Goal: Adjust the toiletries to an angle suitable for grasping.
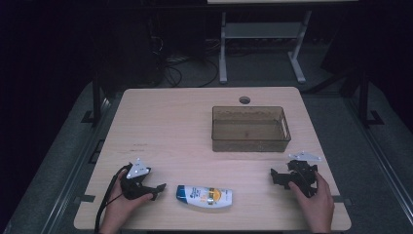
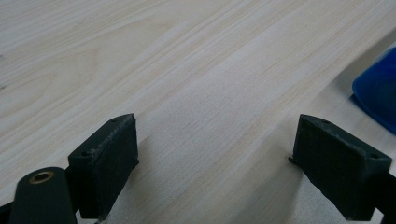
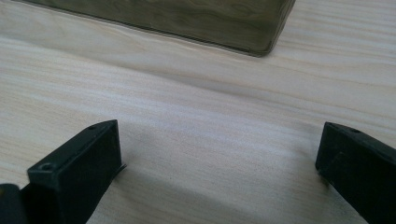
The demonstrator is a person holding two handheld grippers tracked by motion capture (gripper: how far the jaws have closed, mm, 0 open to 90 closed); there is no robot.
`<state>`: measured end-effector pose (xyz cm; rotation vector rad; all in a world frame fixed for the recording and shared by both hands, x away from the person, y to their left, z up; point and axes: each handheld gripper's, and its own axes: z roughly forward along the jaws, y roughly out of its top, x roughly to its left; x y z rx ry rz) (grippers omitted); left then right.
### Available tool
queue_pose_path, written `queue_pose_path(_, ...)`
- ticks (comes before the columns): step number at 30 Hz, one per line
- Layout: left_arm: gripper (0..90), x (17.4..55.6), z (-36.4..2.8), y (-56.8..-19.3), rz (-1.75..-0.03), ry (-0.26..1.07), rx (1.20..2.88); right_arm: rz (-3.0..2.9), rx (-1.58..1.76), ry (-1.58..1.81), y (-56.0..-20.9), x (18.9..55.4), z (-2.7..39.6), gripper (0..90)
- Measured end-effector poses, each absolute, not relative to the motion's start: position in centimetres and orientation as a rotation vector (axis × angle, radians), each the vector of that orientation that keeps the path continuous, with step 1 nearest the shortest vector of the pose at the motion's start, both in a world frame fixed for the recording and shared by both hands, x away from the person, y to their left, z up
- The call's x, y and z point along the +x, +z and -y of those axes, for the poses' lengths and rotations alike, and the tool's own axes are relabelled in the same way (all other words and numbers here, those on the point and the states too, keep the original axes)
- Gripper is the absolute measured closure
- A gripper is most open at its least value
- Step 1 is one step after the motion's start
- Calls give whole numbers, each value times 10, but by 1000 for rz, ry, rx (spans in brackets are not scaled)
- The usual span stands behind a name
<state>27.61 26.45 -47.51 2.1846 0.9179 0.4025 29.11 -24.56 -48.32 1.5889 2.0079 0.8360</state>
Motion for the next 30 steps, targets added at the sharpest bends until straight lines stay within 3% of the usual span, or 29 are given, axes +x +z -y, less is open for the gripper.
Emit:
queue_pose_path(7, 146, 276, -265, -475, -925, 404, 2178, -2008, 1589, 837, -483, 291, 246, 0)
queue_pose_path(12, 310, 274, -267, -472, -910, 399, 2180, -2008, 1588, 836, -483, 291, 246, 0)
queue_pose_path(20, 479, 271, -266, -467, -876, 335, 2164, -2008, 1590, 837, -483, 291, 246, 0)
queue_pose_path(25, 684, 269, -268, -461, -854, 288, 2152, -2008, 1590, 837, -483, 291, 246, 0)
queue_pose_path(26, 760, 268, -269, -458, -850, 270, 2135, -2008, 1590, 837, -483, 291, 246, 0)
queue_pose_path(30, 851, 267, -271, -454, -839, 239, 2110, -2008, 1588, 838, -483, 291, 246, 0)
